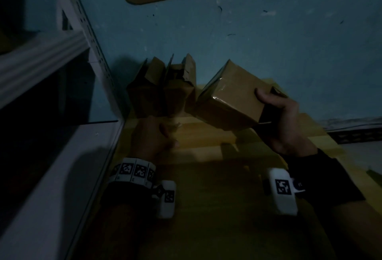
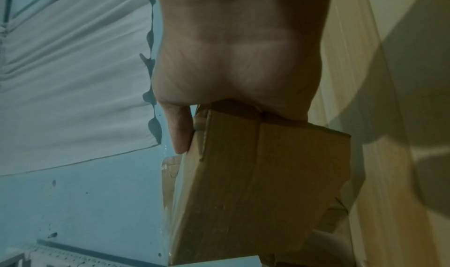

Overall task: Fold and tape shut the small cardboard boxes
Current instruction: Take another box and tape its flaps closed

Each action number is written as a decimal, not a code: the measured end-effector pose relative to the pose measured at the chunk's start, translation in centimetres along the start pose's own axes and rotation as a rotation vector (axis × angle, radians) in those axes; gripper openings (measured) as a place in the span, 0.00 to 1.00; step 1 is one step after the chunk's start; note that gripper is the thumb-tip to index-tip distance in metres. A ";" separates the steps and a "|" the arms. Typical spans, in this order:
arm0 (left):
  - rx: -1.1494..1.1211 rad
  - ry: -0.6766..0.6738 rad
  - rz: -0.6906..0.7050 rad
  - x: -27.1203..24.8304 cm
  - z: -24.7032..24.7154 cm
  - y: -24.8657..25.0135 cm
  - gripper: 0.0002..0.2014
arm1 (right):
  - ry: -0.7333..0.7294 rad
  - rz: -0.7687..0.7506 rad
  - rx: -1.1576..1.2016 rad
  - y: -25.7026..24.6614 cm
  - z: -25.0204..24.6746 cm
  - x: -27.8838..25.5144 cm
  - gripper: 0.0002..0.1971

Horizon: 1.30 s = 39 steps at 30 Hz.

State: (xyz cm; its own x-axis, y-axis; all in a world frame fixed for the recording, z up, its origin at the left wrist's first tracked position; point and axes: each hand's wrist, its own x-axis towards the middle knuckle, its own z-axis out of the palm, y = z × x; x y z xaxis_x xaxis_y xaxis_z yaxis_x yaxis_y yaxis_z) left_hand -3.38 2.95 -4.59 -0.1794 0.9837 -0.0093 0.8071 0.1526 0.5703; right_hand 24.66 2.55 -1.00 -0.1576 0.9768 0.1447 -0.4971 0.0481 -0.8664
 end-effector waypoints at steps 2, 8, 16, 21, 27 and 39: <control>0.010 -0.008 0.030 -0.4 0.0 0.1 0.08 | 0.009 0.008 -0.005 0.1 0.1 0.0 0.20; 0.095 0.009 0.003 -0.7 -0.5 -0.5 0.11 | -0.005 0.011 -0.016 -0.1 0.7 -0.2 0.18; 0.345 0.016 -0.177 -1.3 -1.8 -0.8 0.38 | 0.063 0.073 -0.020 -0.3 0.6 -0.2 0.13; 0.407 -0.117 -0.157 -1.5 -2.2 -1.1 0.32 | 0.087 0.154 0.025 -0.3 0.3 0.0 0.13; 0.191 0.040 -0.101 -0.4 -1.8 -1.4 0.13 | 0.089 0.197 0.090 0.0 0.4 -0.1 0.21; 0.076 0.096 0.023 -0.2 -1.9 -1.6 0.04 | 0.083 0.219 0.155 -0.2 0.0 0.0 0.19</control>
State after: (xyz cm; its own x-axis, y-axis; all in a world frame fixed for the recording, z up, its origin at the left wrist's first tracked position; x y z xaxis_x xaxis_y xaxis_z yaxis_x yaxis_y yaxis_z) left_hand -5.68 2.31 -3.88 -0.2104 0.9740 0.0842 0.8515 0.1403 0.5053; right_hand 24.70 2.53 -0.85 -0.2087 0.9745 -0.0829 -0.5848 -0.1923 -0.7881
